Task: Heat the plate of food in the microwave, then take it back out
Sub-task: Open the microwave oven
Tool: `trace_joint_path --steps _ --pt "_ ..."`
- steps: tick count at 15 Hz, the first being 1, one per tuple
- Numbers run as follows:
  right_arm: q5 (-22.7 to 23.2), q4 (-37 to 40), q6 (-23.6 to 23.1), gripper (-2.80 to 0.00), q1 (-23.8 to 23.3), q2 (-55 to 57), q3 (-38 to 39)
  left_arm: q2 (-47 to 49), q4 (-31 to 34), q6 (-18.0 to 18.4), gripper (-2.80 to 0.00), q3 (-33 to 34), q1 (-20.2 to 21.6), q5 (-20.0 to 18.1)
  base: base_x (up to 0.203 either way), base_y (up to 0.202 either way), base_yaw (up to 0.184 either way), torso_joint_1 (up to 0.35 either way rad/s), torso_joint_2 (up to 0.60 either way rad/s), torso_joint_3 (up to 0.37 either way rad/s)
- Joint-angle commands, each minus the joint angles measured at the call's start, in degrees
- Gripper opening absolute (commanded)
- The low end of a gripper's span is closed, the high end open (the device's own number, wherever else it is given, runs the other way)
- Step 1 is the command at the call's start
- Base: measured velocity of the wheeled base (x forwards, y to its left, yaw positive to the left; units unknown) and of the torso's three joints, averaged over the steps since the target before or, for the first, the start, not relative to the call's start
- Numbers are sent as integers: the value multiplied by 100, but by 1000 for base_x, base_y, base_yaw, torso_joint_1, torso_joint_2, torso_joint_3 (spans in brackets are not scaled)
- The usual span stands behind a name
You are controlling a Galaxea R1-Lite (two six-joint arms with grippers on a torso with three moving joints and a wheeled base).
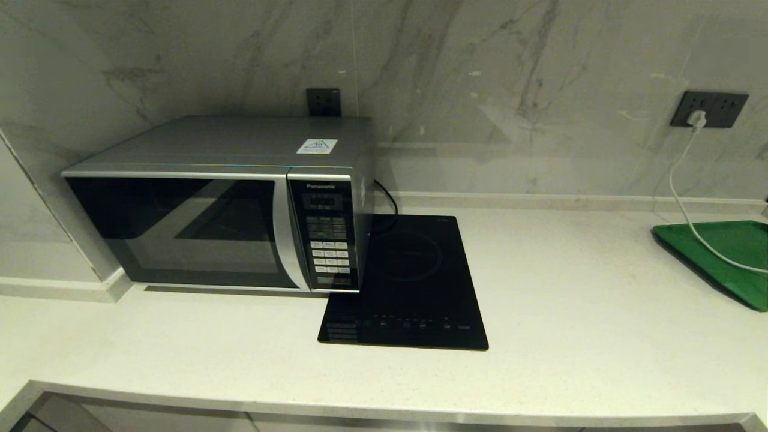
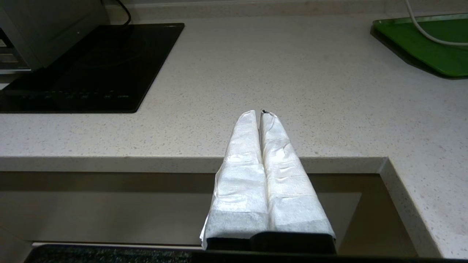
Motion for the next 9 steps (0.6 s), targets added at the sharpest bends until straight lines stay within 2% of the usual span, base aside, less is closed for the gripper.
trace_joint_path --steps 1,2,5,9 --pt "-2 -4 4 -280 5 -1 1 -671 -93 -61 -280 158 -680 174 0 0 0 0 0 0" --pt "-2 -4 4 -280 -4 -1 1 -556 -143 -77 -280 65 -573 225 0 0 0 0 0 0" --pt "-2 -4 4 -280 -4 -1 1 585 -443 -40 -280 -467 -235 332 0 0 0 0 0 0" --pt "-2 -4 4 -280 -4 -1 1 1842 -794 -124 -280 -1466 -66 349 0 0 0 0 0 0"
